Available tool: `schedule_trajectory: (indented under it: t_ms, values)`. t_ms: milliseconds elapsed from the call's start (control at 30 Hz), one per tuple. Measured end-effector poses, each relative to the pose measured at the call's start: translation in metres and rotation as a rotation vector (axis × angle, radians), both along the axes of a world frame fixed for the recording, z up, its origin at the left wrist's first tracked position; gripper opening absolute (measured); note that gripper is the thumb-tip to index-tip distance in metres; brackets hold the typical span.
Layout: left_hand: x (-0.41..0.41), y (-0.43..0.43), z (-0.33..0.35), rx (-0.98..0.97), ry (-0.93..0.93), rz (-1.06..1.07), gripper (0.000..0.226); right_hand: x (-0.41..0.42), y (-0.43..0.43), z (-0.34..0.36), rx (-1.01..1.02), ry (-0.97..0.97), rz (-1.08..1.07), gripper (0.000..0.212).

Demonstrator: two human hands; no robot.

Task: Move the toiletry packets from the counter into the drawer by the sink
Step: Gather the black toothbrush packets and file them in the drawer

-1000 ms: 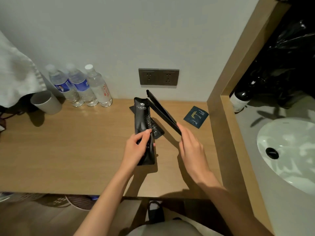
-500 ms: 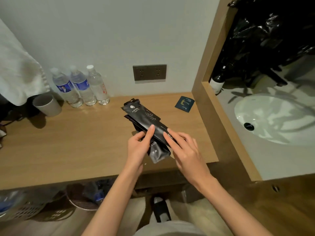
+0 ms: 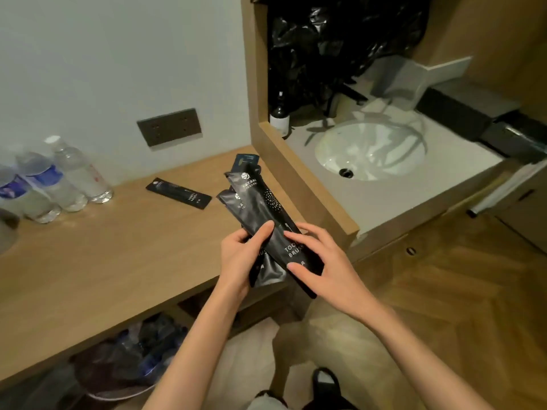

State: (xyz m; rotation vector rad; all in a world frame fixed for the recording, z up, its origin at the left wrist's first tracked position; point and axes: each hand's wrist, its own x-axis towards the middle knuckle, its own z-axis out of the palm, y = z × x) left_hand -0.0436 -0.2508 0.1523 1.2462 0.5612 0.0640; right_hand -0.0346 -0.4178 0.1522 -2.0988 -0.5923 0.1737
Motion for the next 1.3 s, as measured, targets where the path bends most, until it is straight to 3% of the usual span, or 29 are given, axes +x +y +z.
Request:
schedule_trajectory:
  t_ms: [133, 267, 433, 867, 1000, 1300]
  values:
    - [0.018, -0.052, 0.004, 0.087, -0.055, -0.157, 0.021, 0.004, -0.048, 0.004, 0.189, 0.179, -0.223, 0.043]
    - [0.044, -0.121, 0.007, 0.19, -0.137, -0.281, 0.015, 0.014, -0.113, 0.011, 0.403, 0.347, -0.372, 0.048]
    - [0.076, -0.228, 0.01, 0.319, -0.234, -0.398, 0.021, 0.033, -0.214, 0.016, 0.523, 0.468, -0.411, 0.056]
    - [0.157, -0.466, 0.012, 0.546, -0.434, -0.534, 0.022, 0.085, -0.444, 0.038, 0.607, 0.399, -0.646, 0.053]
    - [0.192, -0.504, 0.014, 0.528, -0.408, -0.524, 0.012, 0.121, -0.489, 0.039, 0.609, 0.367, -0.683, 0.052]
    - [0.312, -0.575, 0.007, 0.459, -0.409, -0.495, 0.019, 0.246, -0.571, 0.036, 0.514, 0.298, -0.662, 0.053]
